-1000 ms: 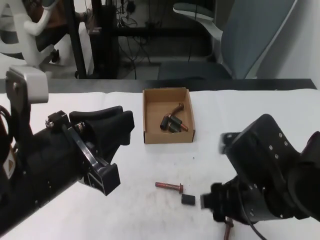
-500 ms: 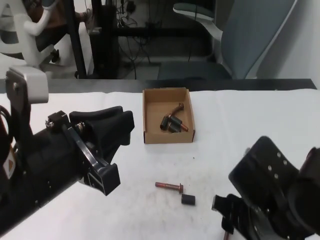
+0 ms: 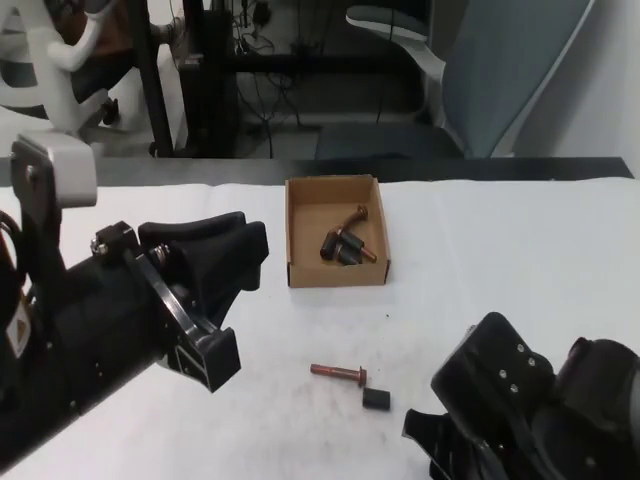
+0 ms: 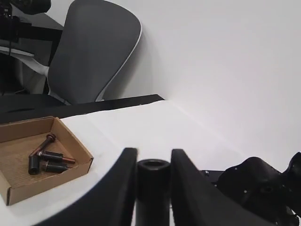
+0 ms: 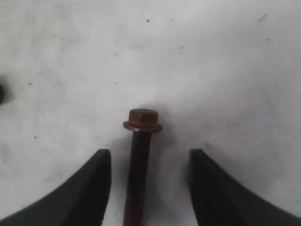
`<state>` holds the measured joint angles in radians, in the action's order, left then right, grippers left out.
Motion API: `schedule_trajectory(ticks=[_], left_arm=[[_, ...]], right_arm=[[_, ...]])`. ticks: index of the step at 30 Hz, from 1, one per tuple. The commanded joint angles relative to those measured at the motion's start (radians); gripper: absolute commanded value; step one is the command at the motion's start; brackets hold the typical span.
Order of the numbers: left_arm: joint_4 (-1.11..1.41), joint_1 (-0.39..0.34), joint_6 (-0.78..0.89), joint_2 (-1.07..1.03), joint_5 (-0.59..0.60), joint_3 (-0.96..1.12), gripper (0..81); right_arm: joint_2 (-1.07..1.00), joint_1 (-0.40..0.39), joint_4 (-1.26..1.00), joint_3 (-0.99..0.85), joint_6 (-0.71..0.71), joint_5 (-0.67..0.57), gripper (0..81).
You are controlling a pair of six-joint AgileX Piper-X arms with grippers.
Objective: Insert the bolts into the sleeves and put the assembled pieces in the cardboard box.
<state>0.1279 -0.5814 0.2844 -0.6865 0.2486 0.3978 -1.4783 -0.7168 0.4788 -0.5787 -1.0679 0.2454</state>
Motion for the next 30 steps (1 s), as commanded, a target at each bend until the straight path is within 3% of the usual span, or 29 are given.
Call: schedule_trajectory(ticks=[1,3,4,5,14,21,26,30], left_arm=[[-0.001,0.001,-0.004,0.009,0.008,0.0,1.7],[-0.013,0.001,-0.004,0.009,0.008,0.0,1.7],[-0.023,0.001,-0.013,0.009,0.008,0.0,1.7],[-0.039,0.001,-0.029,0.009,0.008,0.0,1.7],[-0.062,0.001,-0.091,0.009,-0.021,-0.06,1.7],[0.26,-0.009,0.013,-0.018,-0.068,-0.274,1.7],[0.392,-0.11,0.03,-0.137,-0.086,-0.319,1.7],[0.526,-0.234,-0.031,-0.3,-0.242,-0.319,1.7]], right_arm=[[-0.067,0.0,-0.04,0.009,-0.009,-0.044,39.9],[-0.078,0.0,-0.04,0.009,-0.009,-0.028,20.6],[-0.079,0.0,-0.04,0.009,-0.007,-0.017,2.0],[-0.079,0.0,-0.042,0.009,0.003,-0.003,0.4],[0.021,-0.037,-0.243,0.009,0.266,0.032,0.4],[0.282,-0.125,-0.331,0.009,0.543,0.091,0.4],[0.432,-0.199,-0.479,0.009,0.817,0.089,0.4],[0.478,-0.24,-0.642,0.009,0.935,0.036,0.4]])
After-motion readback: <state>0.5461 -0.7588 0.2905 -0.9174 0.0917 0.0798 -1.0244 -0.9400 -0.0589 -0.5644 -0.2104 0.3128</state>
